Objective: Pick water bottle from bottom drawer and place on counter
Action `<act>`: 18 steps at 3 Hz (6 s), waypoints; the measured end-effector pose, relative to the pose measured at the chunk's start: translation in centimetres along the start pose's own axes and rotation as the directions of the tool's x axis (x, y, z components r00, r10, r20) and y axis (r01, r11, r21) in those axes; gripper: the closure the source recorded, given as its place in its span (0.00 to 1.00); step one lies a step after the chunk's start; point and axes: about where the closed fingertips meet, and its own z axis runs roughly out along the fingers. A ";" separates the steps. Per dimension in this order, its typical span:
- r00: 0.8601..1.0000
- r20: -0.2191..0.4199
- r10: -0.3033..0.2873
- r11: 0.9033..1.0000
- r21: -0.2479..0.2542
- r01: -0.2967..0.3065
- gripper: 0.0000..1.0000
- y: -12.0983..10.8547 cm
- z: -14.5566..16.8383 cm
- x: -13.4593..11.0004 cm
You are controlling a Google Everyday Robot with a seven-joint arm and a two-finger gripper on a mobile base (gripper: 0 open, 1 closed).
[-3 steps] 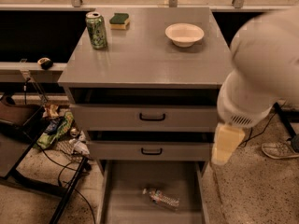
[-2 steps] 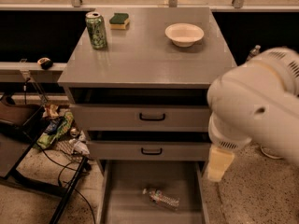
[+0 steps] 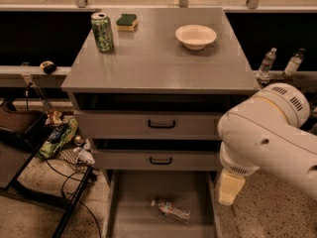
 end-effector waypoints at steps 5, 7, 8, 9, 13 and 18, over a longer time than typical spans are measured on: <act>1.000 -0.010 -0.021 0.973 -0.228 0.018 0.00 11.5 25.3 -5.0; 1.000 0.011 0.004 0.978 -0.210 -0.002 0.00 10.0 29.8 -5.9; 0.997 0.067 0.024 0.974 -0.226 -0.008 0.00 8.5 36.0 -7.0; 0.991 0.124 0.052 0.964 -0.265 -0.017 0.00 8.0 41.7 -9.0; 0.993 0.119 -0.001 0.966 -0.257 0.031 0.00 9.3 48.7 -12.4; 0.992 0.121 -0.038 0.943 -0.324 0.075 0.65 15.8 59.1 -13.5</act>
Offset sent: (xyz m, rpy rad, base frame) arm -0.0197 0.0682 -0.1747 0.0875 0.1935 0.0482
